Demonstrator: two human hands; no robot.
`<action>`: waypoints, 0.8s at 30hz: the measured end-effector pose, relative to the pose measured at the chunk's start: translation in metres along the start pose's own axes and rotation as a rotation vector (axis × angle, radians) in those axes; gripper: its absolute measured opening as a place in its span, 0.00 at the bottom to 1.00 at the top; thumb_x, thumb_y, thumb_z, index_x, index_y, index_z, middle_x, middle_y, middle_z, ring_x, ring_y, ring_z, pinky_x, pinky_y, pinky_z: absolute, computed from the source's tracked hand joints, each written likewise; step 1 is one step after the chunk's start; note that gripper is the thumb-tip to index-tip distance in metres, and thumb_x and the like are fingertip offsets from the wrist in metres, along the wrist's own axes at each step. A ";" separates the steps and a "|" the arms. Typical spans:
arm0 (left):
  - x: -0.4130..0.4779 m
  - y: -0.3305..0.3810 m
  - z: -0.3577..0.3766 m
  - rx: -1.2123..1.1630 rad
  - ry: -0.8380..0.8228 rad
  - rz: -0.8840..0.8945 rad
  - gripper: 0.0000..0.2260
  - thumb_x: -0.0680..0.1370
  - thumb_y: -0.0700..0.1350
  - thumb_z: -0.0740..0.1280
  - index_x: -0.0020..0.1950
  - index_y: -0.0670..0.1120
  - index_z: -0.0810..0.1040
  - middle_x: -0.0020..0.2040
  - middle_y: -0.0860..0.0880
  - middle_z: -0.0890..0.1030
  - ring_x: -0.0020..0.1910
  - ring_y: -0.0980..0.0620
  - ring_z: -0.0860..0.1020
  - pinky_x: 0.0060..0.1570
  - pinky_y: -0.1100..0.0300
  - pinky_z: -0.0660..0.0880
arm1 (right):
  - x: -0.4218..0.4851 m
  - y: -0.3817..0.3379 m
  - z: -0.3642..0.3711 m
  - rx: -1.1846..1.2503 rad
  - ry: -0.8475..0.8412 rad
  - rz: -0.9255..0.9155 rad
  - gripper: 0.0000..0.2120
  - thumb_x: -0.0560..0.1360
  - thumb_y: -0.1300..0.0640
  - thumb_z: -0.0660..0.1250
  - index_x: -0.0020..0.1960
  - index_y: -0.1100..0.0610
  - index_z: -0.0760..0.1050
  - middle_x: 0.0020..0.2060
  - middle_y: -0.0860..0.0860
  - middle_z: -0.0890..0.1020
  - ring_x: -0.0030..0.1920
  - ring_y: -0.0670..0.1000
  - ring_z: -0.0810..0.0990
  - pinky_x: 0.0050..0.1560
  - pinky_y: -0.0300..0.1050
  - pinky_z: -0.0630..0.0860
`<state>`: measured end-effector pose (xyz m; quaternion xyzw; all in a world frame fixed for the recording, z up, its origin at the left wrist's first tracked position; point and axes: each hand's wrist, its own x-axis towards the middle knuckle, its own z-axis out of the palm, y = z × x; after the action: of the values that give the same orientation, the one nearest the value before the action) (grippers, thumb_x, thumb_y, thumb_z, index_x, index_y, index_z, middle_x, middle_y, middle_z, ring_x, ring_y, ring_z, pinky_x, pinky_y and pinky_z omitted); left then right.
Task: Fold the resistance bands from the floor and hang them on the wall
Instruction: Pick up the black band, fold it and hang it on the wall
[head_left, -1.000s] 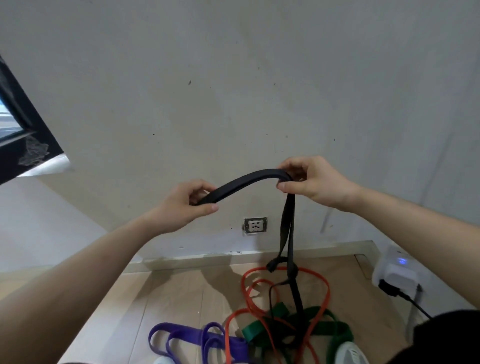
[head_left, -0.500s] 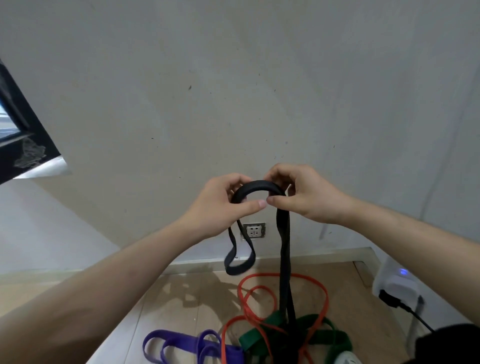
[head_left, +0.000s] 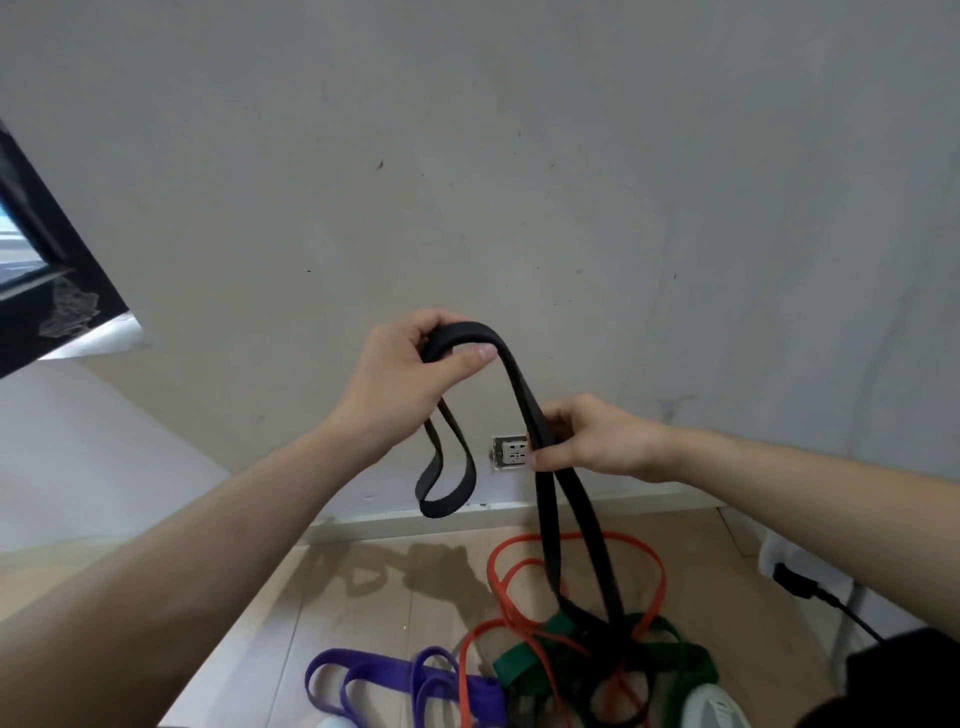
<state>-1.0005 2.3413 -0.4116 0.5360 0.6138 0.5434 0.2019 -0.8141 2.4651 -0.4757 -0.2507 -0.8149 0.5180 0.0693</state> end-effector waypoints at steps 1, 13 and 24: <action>0.001 -0.003 -0.004 0.003 0.026 -0.021 0.03 0.75 0.43 0.76 0.48 0.48 0.84 0.36 0.54 0.82 0.38 0.59 0.77 0.44 0.61 0.74 | 0.000 0.000 -0.002 0.001 0.001 0.012 0.04 0.74 0.61 0.74 0.44 0.55 0.80 0.39 0.47 0.83 0.43 0.45 0.82 0.50 0.40 0.75; 0.000 -0.043 -0.045 0.059 0.028 -0.256 0.04 0.76 0.43 0.75 0.49 0.44 0.84 0.41 0.48 0.83 0.40 0.52 0.81 0.49 0.60 0.77 | -0.010 -0.017 -0.034 -0.273 0.314 -0.209 0.11 0.74 0.65 0.71 0.55 0.55 0.77 0.41 0.54 0.81 0.41 0.55 0.79 0.49 0.53 0.77; -0.008 -0.022 -0.012 0.094 -0.270 -0.282 0.13 0.71 0.45 0.79 0.54 0.49 0.84 0.39 0.52 0.84 0.42 0.55 0.82 0.52 0.59 0.77 | -0.022 -0.055 -0.039 -0.260 0.425 -0.392 0.15 0.76 0.64 0.72 0.61 0.54 0.79 0.46 0.48 0.83 0.47 0.48 0.82 0.50 0.37 0.78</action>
<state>-1.0169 2.3328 -0.4294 0.5216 0.6748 0.4037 0.3310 -0.7995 2.4680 -0.4063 -0.1984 -0.8743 0.3224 0.3038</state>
